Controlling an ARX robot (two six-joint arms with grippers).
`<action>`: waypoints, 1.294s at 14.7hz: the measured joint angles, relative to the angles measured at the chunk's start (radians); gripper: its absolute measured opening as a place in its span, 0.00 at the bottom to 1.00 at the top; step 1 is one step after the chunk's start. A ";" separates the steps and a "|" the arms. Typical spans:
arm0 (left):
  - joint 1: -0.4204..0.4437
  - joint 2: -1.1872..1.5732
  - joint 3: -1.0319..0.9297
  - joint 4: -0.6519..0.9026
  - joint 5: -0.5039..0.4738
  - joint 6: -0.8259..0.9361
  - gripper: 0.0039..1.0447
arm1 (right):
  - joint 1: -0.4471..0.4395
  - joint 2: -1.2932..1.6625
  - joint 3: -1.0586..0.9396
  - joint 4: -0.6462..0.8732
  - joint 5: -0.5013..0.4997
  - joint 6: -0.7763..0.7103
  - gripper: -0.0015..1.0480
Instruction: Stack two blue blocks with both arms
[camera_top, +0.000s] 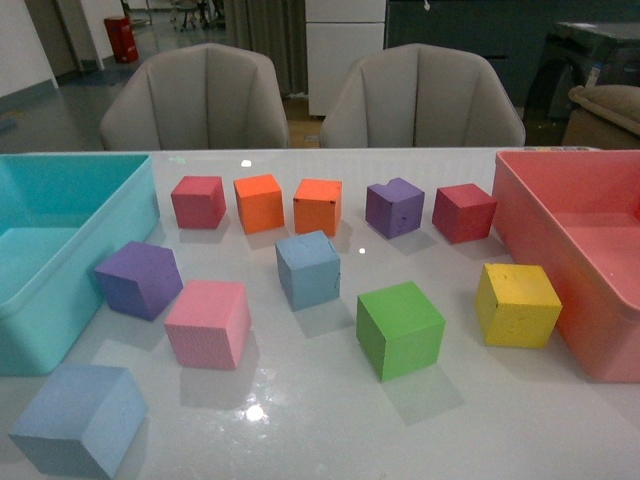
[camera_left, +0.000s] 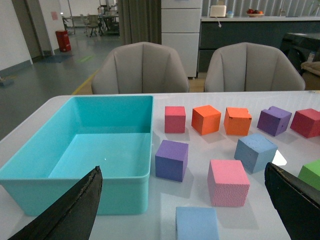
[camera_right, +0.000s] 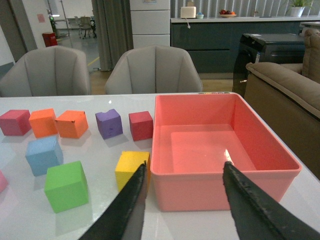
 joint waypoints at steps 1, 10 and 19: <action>0.000 0.000 0.000 0.000 0.000 0.000 0.94 | 0.000 0.000 0.000 0.000 0.000 0.000 0.50; -0.119 0.176 0.121 -0.256 -0.197 -0.074 0.94 | 0.000 0.000 0.000 0.000 0.000 -0.002 0.94; -0.082 1.107 0.281 0.418 -0.016 -0.014 0.94 | 0.000 0.000 0.000 0.000 0.000 -0.002 0.94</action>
